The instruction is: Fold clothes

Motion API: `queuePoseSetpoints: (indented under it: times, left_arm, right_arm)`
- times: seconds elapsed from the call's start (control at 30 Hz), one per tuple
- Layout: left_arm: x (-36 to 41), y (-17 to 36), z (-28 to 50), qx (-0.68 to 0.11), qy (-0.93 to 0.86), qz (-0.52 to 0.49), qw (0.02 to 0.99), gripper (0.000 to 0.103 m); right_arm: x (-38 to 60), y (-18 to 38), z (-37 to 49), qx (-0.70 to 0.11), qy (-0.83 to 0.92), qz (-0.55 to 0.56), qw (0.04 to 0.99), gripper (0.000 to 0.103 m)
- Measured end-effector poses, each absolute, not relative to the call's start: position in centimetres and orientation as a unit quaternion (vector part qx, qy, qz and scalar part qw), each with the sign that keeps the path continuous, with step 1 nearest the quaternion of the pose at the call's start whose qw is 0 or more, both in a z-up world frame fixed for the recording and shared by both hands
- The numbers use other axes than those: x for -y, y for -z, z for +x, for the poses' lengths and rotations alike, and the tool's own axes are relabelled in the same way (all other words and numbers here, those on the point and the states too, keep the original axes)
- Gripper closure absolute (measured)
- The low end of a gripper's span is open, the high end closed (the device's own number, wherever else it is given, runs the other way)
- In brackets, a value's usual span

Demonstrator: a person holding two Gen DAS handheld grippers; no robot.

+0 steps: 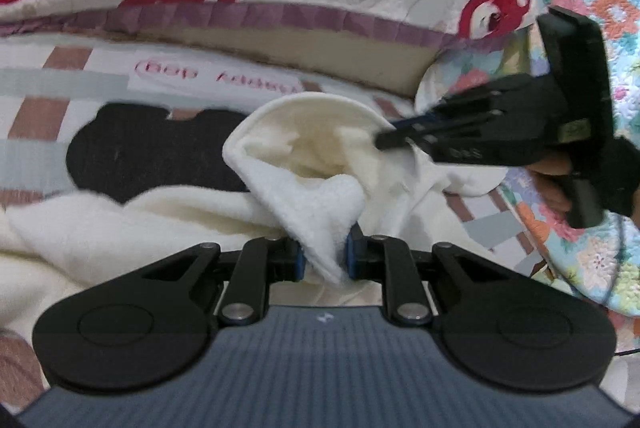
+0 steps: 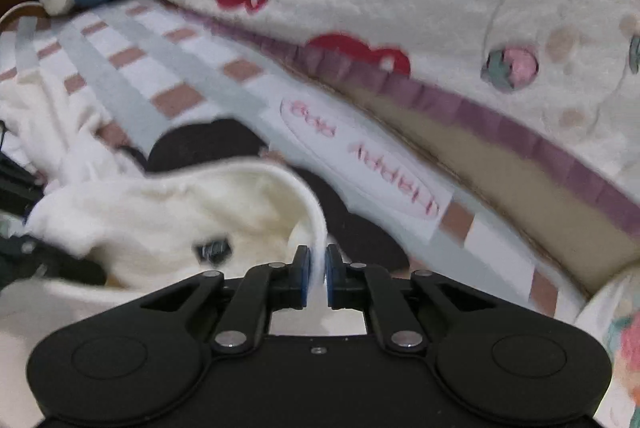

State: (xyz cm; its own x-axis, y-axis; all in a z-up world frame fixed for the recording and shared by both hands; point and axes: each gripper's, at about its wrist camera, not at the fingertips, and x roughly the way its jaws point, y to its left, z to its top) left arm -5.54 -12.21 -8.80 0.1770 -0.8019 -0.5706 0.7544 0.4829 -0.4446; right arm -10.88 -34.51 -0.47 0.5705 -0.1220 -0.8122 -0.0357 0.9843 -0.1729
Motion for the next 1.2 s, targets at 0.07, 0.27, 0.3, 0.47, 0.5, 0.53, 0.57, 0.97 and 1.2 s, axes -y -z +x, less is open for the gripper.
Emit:
queuePoseSetpoints:
  times: [0.07, 0.27, 0.3, 0.47, 0.5, 0.53, 0.57, 0.97, 1.2]
  left_arm:
    - [12.5, 9.4, -5.6, -0.402, 0.506, -0.027, 0.763, 0.086]
    - [13.1, 9.4, -6.9, -0.392, 0.521, 0.005, 0.758, 0.086]
    - [13.1, 9.4, -7.1, -0.390, 0.524, 0.009, 0.757, 0.086]
    - [13.0, 9.1, -7.4, -0.380, 0.533, 0.012, 0.756, 0.086]
    - [12.8, 9.0, -7.4, -0.378, 0.534, 0.010, 0.756, 0.086]
    - [12.8, 9.0, -7.4, -0.377, 0.535, 0.009, 0.756, 0.086]
    - [12.7, 8.9, -7.4, -0.373, 0.535, 0.007, 0.758, 0.086]
    - [11.6, 8.3, -5.8, -0.359, 0.516, -0.031, 0.777, 0.084]
    - [10.9, 8.6, -4.0, -0.376, 0.477, -0.025, 0.794, 0.083]
  right_arm:
    - [35.0, 1.6, -11.1, -0.497, 0.018, -0.064, 0.865, 0.093]
    - [35.4, 4.4, -10.8, -0.544, 0.026, -0.041, 0.838, 0.057]
    - [35.3, 4.3, -10.5, -0.543, 0.027, -0.049, 0.838, 0.056]
    - [35.2, 4.4, -8.5, -0.525, 0.027, -0.053, 0.849, 0.042]
    - [35.3, 4.5, -8.0, -0.522, 0.025, -0.047, 0.851, 0.042]
    - [35.6, 4.7, -7.5, -0.521, 0.021, -0.036, 0.852, 0.042]
    - [36.0, 4.9, -6.9, -0.519, 0.018, -0.024, 0.854, 0.050]
    - [39.4, 0.5, -8.6, -0.391, 0.043, 0.086, 0.915, 0.094]
    - [39.8, 0.5, -10.7, -0.353, 0.045, 0.104, 0.929, 0.094]
